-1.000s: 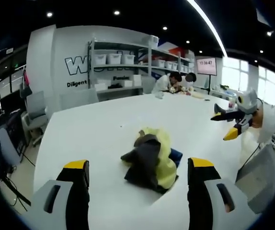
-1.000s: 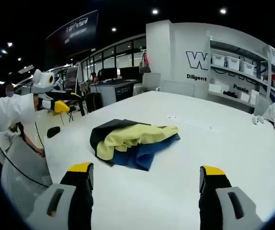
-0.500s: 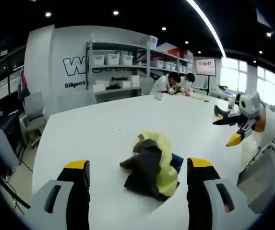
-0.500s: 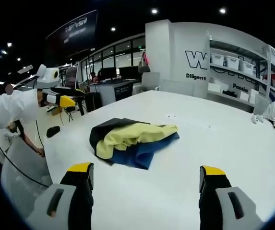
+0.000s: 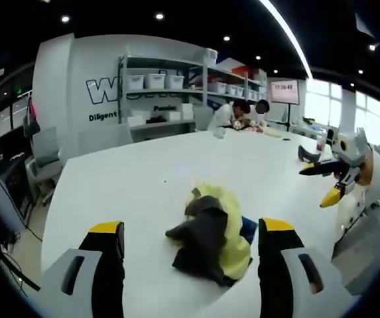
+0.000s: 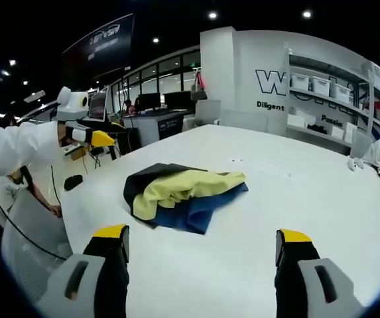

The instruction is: Fold the garment on the visible template until the final outline fits inside the template.

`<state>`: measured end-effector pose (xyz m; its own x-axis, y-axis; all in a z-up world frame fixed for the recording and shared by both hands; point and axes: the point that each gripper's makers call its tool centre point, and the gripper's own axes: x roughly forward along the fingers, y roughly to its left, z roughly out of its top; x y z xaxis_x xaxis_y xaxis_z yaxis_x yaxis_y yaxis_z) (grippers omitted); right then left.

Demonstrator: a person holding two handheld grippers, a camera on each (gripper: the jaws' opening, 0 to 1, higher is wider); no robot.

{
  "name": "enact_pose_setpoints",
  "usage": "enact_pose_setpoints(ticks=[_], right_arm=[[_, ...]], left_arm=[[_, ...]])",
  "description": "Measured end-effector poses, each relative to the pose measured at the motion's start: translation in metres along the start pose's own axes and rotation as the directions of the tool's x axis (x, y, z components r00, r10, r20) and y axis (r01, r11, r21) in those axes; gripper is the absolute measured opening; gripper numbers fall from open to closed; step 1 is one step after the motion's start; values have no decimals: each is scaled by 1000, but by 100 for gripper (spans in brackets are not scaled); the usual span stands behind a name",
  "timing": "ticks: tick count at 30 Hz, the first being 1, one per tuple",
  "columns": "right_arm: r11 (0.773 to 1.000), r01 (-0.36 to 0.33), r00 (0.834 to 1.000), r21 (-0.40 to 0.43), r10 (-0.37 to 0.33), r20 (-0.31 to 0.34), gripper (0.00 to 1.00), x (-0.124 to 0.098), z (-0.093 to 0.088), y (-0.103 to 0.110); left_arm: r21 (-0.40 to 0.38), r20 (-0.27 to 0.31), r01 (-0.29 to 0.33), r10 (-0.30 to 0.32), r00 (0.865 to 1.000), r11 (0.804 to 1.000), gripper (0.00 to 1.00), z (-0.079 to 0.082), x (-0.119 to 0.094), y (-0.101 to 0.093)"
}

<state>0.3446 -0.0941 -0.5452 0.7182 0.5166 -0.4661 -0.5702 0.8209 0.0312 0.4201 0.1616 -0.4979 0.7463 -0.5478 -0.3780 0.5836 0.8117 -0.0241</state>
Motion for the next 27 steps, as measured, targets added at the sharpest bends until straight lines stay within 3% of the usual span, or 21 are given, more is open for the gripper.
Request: enact_pose_setpoints(ticks=[17, 27], right_arm=[[1000, 3, 1000, -1, -3, -5, 93, -2, -1, -1], [1000, 8, 1000, -1, -8, -10, 93, -4, -3, -5]], left_arm=[[-25, -23, 25, -26, 999, 999, 79, 1, 31, 7], [-91, -54, 42, -48, 997, 995, 77, -5, 49, 8]])
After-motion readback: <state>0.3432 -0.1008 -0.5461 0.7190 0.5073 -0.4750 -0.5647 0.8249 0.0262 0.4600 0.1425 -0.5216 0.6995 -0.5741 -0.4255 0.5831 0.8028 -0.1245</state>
